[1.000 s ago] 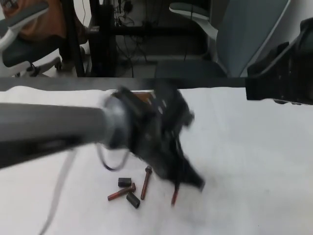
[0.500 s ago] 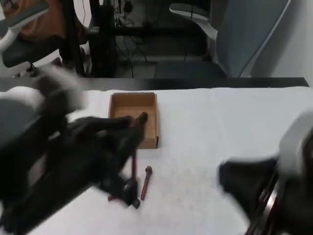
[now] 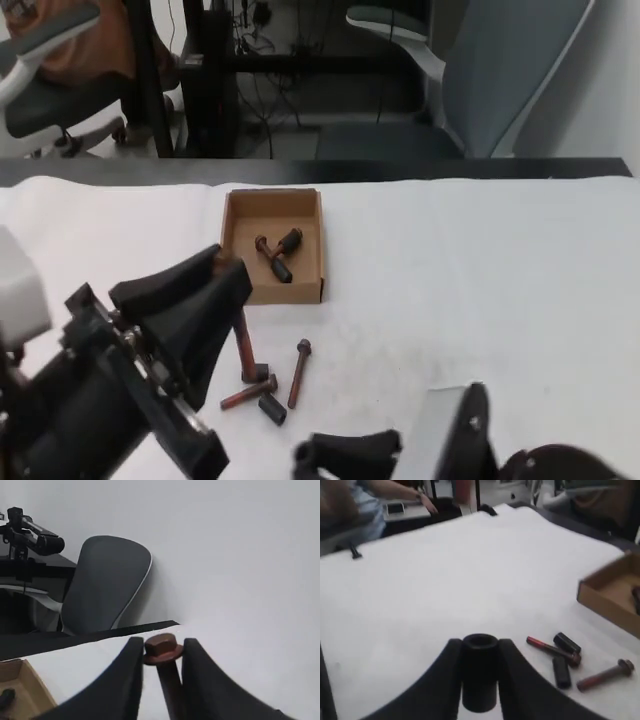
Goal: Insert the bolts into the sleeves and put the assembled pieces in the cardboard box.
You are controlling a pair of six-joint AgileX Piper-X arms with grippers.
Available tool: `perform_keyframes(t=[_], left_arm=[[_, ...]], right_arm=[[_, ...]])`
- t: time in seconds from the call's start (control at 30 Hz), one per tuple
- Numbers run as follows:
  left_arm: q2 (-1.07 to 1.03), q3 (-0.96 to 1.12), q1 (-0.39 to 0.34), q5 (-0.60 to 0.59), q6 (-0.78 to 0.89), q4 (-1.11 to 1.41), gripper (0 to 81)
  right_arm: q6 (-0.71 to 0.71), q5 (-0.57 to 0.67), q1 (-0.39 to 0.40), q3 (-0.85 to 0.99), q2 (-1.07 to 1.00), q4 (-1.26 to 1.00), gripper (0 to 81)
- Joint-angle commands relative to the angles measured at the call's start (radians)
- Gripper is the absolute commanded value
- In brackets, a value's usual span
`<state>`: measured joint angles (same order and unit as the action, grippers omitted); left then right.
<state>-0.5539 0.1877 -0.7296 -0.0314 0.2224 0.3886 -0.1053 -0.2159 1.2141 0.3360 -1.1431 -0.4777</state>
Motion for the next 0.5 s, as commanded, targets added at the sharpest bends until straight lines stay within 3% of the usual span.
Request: perform_keyframes(t=[0.0,0.27,0.47], left_arm=[[-0.007,0.001,-0.002,0.001,-0.014,0.020,1.8],[-0.007,0.001,-0.002,-0.046,-0.014,0.020,1.8],[-0.007,0.001,-0.002,-0.091,-0.014,0.014,1.8]], right_arm=[[0.009,0.001,0.013,0.034,-0.064,-0.158,0.0],[0.073,0.008,0.014,0.110,-0.099,-0.155,0.0],[0.072,-0.082,0.014,0.113,-0.099,-0.165,0.0]])
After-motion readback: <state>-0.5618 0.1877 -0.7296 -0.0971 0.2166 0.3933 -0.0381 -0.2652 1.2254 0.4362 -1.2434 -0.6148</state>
